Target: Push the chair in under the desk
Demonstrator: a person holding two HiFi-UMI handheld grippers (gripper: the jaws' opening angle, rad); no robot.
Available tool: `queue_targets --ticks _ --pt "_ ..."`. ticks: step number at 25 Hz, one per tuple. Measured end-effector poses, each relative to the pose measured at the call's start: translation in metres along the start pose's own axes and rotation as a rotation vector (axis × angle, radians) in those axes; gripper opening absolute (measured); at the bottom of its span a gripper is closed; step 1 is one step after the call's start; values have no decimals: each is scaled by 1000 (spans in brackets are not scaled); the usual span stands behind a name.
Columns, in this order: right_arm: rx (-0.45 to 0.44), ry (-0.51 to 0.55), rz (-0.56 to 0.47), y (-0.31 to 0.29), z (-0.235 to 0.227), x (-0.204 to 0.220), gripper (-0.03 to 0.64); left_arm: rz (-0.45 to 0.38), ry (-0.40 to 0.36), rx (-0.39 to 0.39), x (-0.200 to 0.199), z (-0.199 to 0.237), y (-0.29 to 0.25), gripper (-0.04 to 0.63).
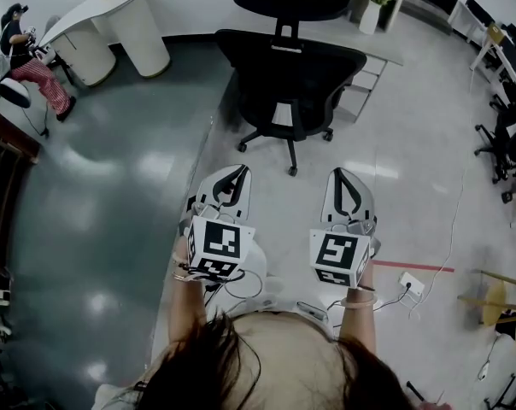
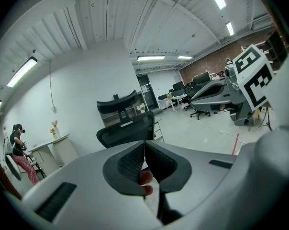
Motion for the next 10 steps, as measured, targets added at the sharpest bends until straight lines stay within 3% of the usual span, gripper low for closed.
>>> queue_targets --ticks 10 --pt "30 -22 -2 10 -9 6 23 -7 -25 8 -3 -12 4 17"
Point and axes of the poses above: the fingertips, and each gripper's own axes: y backward along the fingers, z to its left, x out of its underside, the point moved 2 cm from there along y, backward along the fingers, and after that the axes turned 12 degrees about -y, right-handed, at the moved point
